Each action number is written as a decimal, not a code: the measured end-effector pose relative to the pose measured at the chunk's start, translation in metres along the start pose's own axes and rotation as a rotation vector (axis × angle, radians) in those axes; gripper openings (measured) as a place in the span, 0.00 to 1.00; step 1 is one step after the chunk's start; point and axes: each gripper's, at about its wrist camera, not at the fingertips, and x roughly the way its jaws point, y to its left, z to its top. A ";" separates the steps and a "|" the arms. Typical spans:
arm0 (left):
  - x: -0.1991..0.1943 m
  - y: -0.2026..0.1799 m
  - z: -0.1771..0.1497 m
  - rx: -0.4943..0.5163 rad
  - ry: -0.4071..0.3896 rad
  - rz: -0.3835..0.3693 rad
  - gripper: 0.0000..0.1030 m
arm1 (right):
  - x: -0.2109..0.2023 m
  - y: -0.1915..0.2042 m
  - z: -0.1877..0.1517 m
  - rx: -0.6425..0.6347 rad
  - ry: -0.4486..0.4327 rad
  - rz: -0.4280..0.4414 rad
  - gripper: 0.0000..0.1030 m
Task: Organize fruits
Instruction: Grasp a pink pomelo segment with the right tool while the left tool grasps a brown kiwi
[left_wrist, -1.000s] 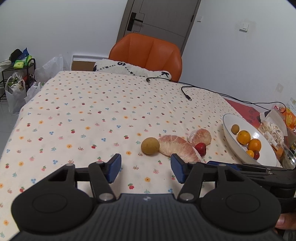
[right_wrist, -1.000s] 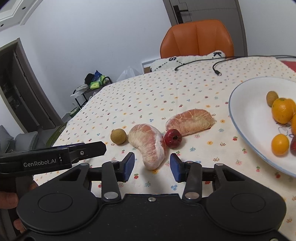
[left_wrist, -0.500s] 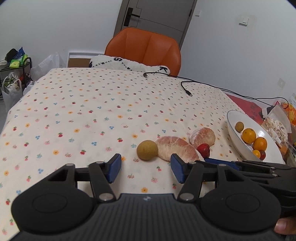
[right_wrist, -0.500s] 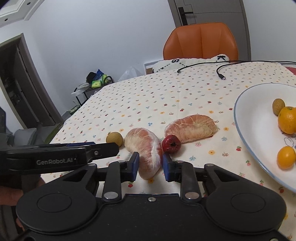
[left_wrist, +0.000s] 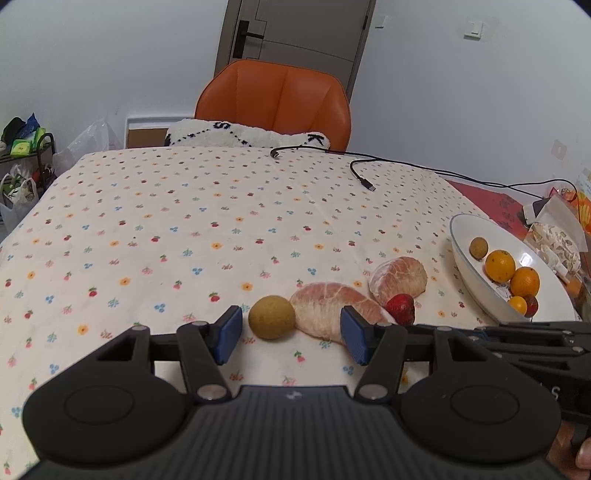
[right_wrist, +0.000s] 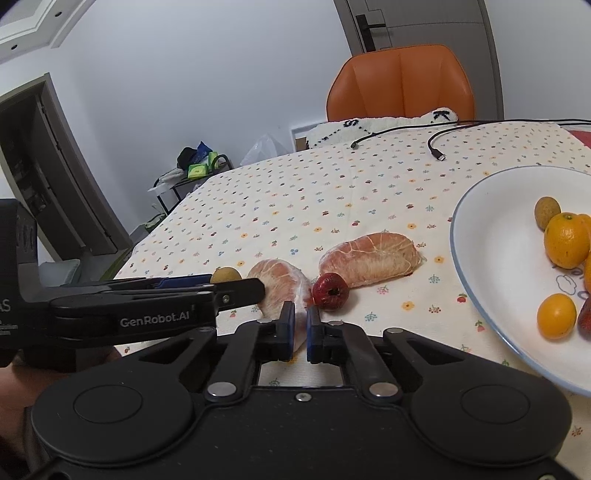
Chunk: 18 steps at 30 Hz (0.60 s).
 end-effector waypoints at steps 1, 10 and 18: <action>0.001 0.000 0.001 0.000 -0.003 -0.001 0.56 | 0.000 -0.001 0.000 0.004 0.001 0.003 0.06; 0.000 0.008 0.002 -0.015 -0.019 0.018 0.25 | 0.006 0.005 -0.001 -0.007 0.011 0.011 0.27; -0.012 0.010 -0.003 -0.013 -0.005 -0.005 0.25 | 0.013 0.015 -0.003 -0.051 -0.001 -0.016 0.35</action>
